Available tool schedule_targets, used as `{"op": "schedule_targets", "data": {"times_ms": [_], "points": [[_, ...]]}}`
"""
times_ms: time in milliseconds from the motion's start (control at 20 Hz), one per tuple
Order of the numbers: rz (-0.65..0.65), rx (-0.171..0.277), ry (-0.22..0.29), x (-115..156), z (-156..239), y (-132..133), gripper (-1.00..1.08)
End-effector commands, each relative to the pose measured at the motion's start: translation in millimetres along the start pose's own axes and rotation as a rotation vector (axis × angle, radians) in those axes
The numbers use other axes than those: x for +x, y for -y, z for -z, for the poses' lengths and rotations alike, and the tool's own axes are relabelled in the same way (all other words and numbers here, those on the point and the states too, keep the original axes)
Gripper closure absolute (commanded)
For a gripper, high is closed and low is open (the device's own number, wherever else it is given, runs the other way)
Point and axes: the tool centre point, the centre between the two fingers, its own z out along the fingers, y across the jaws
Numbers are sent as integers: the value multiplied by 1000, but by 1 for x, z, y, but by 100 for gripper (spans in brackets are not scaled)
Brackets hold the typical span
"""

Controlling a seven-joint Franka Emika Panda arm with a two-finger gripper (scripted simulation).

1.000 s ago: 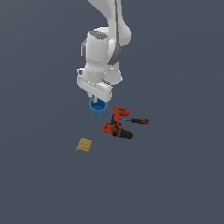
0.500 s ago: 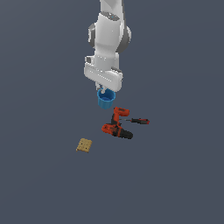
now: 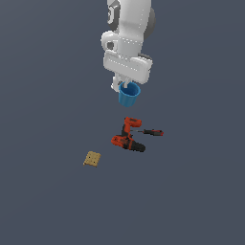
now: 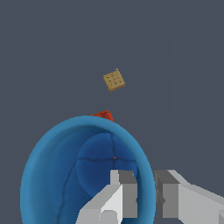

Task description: Pick up a designated object from a clutter of objects.

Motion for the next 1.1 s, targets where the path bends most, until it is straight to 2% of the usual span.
{"op": "schedule_targets", "data": {"times_ms": [0,550,1050], "points": [[0,2,0,-8,21,9,108],[2,5,4,-35,94,44,108],[2,4,4,-42,118,56,108]]}}
